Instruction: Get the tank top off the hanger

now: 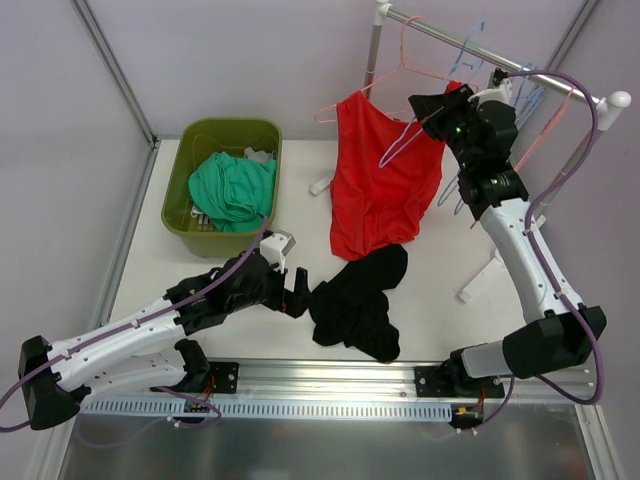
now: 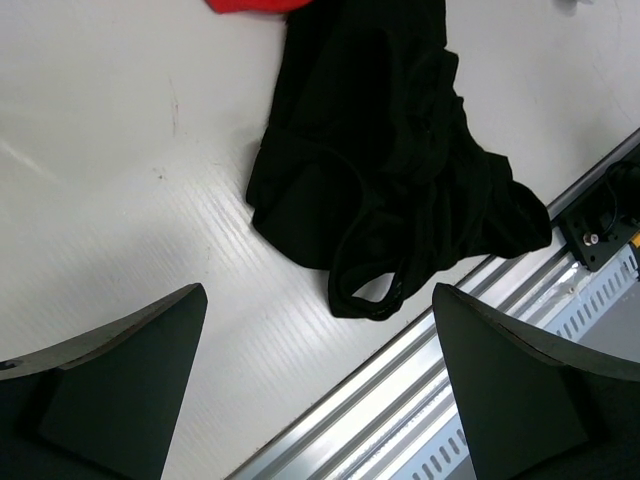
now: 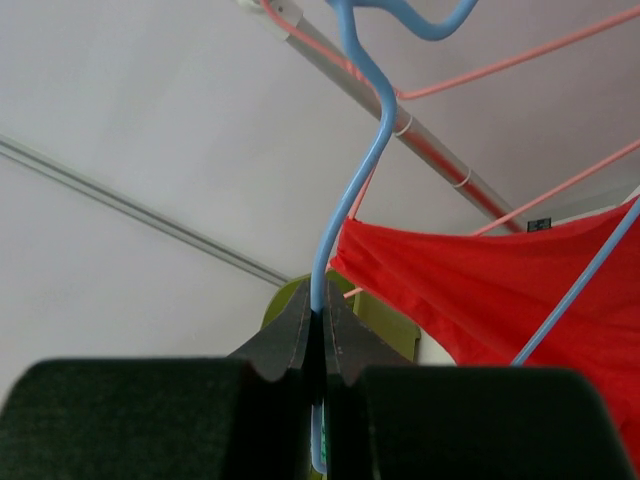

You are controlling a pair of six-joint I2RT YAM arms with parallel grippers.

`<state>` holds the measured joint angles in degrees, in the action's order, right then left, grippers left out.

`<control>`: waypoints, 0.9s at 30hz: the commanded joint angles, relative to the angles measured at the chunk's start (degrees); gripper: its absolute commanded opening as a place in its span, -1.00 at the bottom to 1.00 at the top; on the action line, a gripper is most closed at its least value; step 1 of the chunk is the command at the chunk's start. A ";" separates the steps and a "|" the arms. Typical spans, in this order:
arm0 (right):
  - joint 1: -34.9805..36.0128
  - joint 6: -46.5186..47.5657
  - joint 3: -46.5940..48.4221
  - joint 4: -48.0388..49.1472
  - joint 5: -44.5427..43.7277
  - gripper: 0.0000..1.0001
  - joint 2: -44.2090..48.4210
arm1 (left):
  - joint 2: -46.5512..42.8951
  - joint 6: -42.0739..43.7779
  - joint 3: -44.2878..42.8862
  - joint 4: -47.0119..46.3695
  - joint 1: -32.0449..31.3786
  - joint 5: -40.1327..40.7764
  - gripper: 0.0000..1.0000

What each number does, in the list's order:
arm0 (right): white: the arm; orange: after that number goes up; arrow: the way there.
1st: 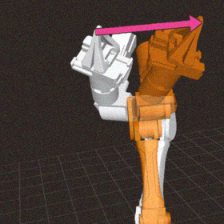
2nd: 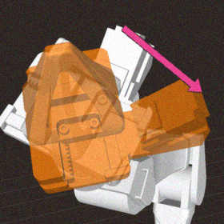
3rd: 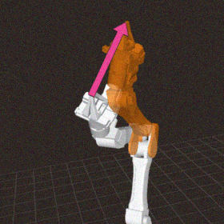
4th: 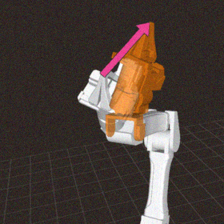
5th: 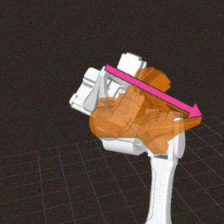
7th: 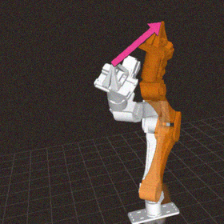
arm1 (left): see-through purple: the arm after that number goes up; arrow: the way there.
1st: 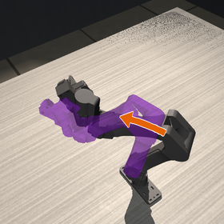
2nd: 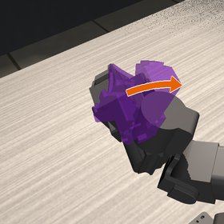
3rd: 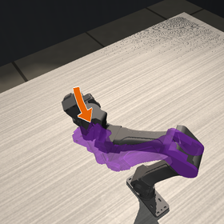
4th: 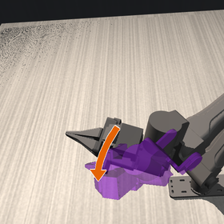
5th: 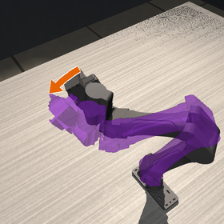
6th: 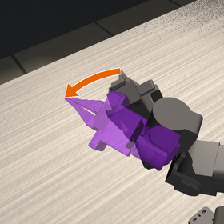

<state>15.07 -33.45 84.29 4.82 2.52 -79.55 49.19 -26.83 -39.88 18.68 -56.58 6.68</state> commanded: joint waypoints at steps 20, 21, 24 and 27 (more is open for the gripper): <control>-4.00 -7.50 -8.88 3.00 -6.30 -0.99 3.70 | 4.16 -1.03 -0.55 -0.83 -0.29 0.88 0.97; -4.08 -7.59 -9.14 3.00 -6.04 -0.92 3.96 | 4.60 -1.12 -0.64 -0.83 -0.20 0.88 0.97; -4.44 -7.68 -9.49 3.00 -3.94 -0.18 4.40 | 5.04 -1.21 -0.82 -1.01 -0.20 0.88 0.97; -4.44 -7.68 -9.50 3.00 0.02 0.22 5.10 | 5.48 -1.38 -1.25 -1.19 -0.20 0.53 0.97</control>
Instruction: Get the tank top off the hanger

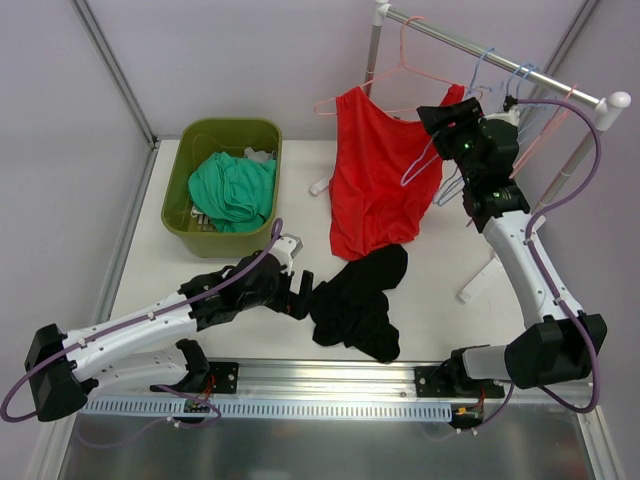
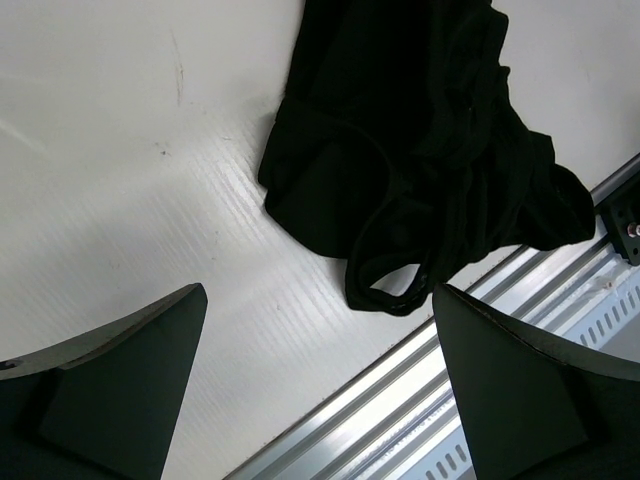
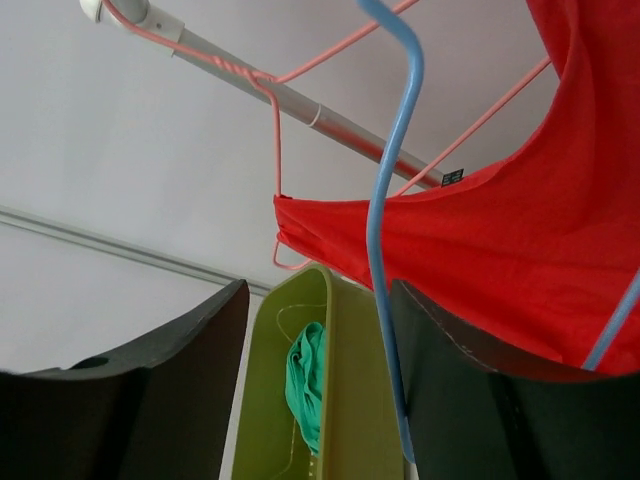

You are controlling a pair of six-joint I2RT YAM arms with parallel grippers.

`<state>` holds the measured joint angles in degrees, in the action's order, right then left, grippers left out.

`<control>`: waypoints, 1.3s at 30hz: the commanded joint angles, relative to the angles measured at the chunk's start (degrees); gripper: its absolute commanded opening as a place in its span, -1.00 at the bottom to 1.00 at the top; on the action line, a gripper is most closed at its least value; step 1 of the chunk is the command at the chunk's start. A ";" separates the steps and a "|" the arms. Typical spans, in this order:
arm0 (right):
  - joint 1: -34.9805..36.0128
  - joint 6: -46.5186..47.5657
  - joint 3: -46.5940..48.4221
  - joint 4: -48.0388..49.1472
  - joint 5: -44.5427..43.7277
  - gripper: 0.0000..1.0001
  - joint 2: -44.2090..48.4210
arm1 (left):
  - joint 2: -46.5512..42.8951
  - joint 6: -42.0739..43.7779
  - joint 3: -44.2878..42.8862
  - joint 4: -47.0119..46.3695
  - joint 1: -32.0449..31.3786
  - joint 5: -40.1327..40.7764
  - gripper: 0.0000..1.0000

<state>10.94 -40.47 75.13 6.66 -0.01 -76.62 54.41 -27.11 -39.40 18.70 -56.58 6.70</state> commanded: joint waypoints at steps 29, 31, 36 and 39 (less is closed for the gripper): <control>-0.22 28.07 -10.26 -30.21 26.27 0.99 37.14 | 40.92 4.17 -26.60 -4.72 -2.22 -10.57 0.97; -0.22 28.16 -12.89 -30.30 31.02 0.99 41.17 | 43.40 4.70 -28.27 -4.72 -5.02 -9.08 0.97; -0.22 30.80 -14.23 -34.07 33.32 0.99 47.78 | 52.10 3.48 -28.54 -4.72 -9.78 -5.03 0.97; -0.22 31.85 -13.26 -36.10 33.85 0.99 50.60 | 57.72 0.58 -27.49 -4.72 -11.01 -2.57 0.76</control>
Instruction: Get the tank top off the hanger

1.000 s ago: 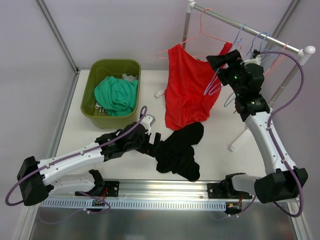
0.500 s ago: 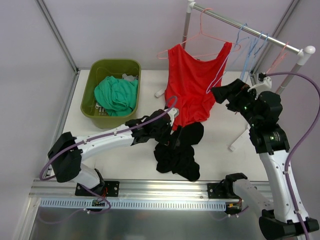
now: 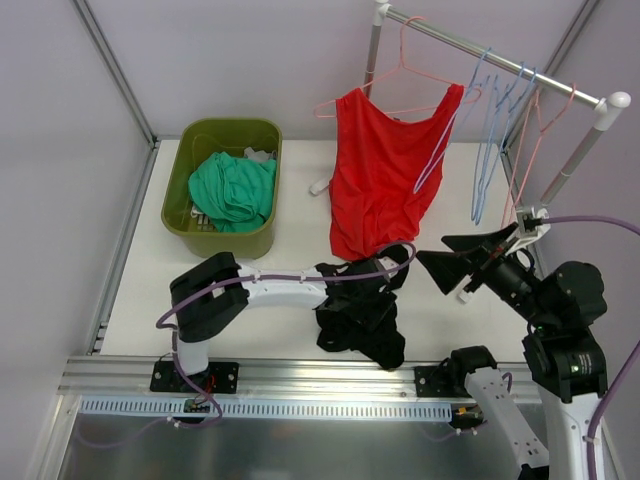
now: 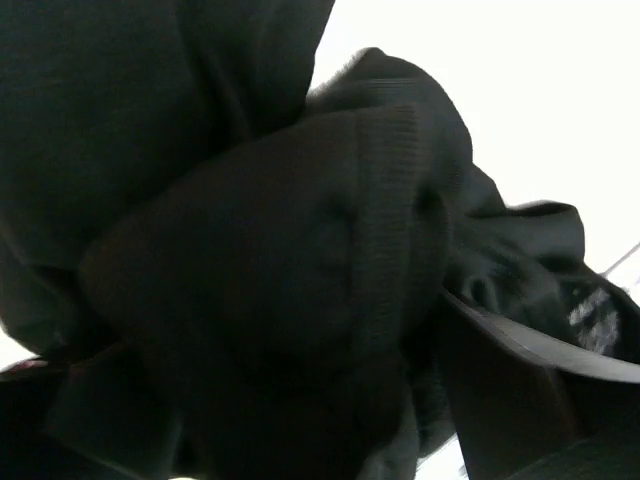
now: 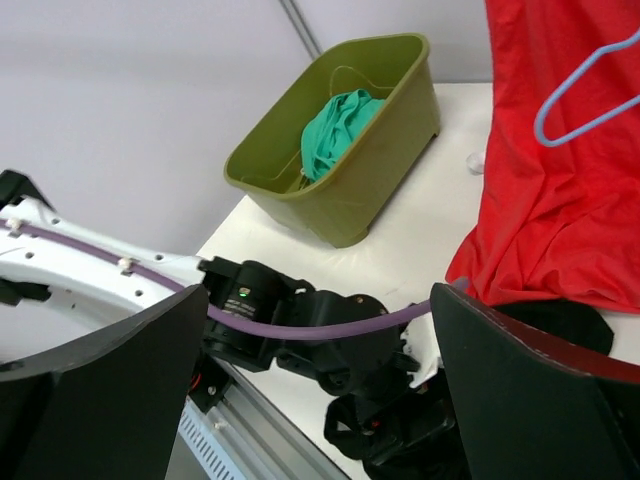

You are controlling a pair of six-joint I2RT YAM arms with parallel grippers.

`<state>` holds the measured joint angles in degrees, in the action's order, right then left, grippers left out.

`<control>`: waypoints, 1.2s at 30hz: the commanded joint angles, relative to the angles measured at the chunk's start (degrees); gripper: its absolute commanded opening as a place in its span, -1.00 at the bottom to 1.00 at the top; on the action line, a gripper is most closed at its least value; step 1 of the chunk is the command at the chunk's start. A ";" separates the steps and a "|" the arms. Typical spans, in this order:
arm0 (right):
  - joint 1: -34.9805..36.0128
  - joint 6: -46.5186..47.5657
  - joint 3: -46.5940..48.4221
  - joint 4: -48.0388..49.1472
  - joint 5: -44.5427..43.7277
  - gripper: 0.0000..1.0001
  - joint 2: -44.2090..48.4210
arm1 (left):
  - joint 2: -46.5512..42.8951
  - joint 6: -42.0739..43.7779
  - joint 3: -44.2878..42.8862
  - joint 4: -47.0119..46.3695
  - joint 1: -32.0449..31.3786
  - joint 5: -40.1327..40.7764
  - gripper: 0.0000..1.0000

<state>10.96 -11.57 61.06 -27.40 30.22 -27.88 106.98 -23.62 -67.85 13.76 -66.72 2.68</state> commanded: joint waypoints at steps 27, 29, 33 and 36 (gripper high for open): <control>-0.24 4.80 -1.73 -4.24 -0.16 0.99 4.76 | -29.90 5.58 -28.97 28.59 7.90 25.44 -1.00; -0.24 5.16 -1.73 -4.24 -0.25 0.99 5.46 | -29.11 7.35 -35.92 29.13 10.72 26.15 -1.00; -0.24 6.12 -1.55 -4.51 -0.07 0.99 5.90 | -27.53 11.47 -46.03 30.19 19.24 27.64 -1.00; -0.24 6.21 -1.82 -4.59 0.37 0.99 5.65 | -25.77 12.89 -51.84 30.89 27.85 26.15 -1.00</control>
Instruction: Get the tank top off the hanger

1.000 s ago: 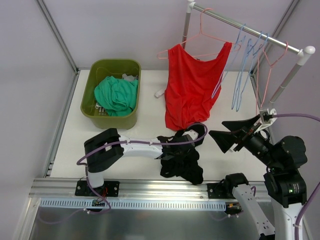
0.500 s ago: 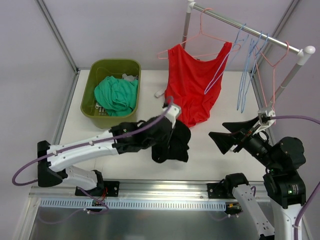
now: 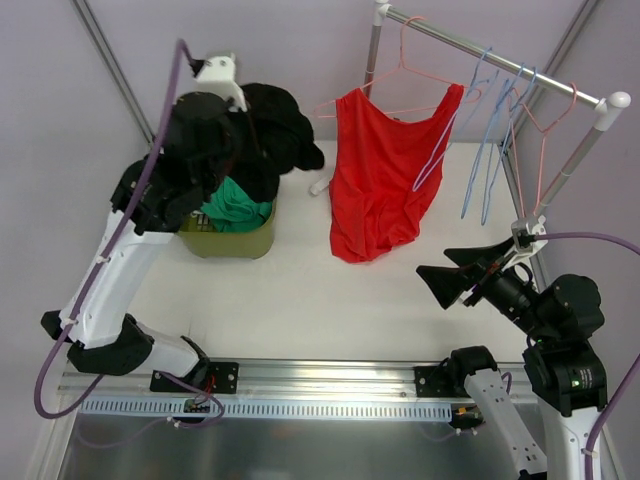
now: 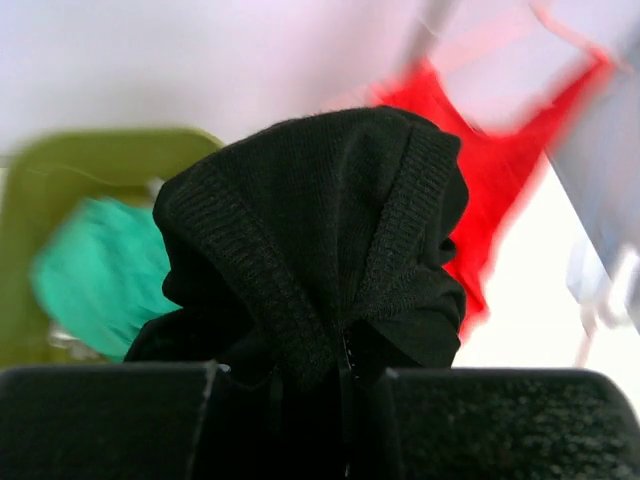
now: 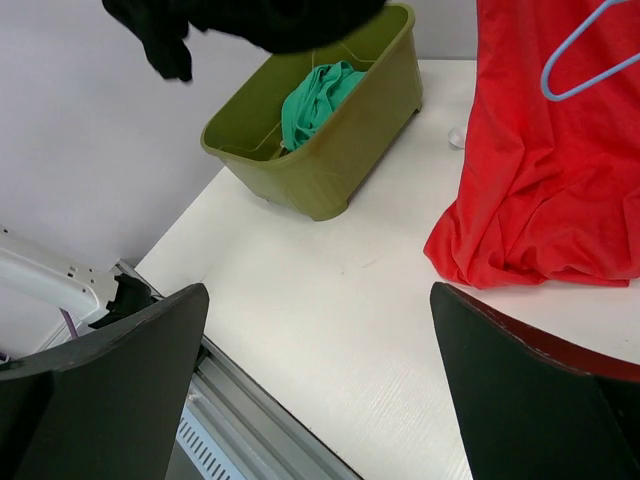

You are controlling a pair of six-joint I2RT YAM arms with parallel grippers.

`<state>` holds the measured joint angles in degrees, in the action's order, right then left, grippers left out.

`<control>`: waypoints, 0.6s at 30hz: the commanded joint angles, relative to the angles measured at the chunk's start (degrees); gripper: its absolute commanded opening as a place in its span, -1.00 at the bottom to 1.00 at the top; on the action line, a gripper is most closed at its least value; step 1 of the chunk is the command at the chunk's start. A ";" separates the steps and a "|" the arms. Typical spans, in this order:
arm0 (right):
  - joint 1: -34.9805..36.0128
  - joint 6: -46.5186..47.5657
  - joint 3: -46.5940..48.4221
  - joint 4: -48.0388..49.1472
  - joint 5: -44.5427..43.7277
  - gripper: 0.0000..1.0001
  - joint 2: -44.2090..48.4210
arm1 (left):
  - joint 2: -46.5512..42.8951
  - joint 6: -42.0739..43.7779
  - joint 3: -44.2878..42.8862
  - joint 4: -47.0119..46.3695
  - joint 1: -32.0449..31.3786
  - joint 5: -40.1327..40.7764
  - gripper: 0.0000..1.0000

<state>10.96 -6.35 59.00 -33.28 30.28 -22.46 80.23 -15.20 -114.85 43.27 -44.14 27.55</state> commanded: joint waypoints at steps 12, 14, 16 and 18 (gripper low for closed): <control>-0.24 1.25 -0.11 1.64 0.65 0.99 -2.06 | 13.19 -6.50 0.41 2.26 34.29 -24.30 -1.00; -0.24 1.51 -0.38 1.64 0.74 0.99 -1.89 | 16.88 -7.82 1.64 2.26 35.61 -23.95 -1.00; -0.24 1.69 -0.64 1.55 1.27 0.99 -1.71 | 19.61 -8.35 2.78 2.35 36.32 -24.30 -1.00; -0.24 2.04 -0.91 1.29 1.45 0.99 -1.01 | 19.71 -8.96 4.01 2.44 36.49 -22.28 -0.18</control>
<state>10.96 -5.69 58.30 -33.30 30.50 -23.97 101.67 -20.95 -111.50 45.32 -8.10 6.94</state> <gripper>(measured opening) 0.993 0.164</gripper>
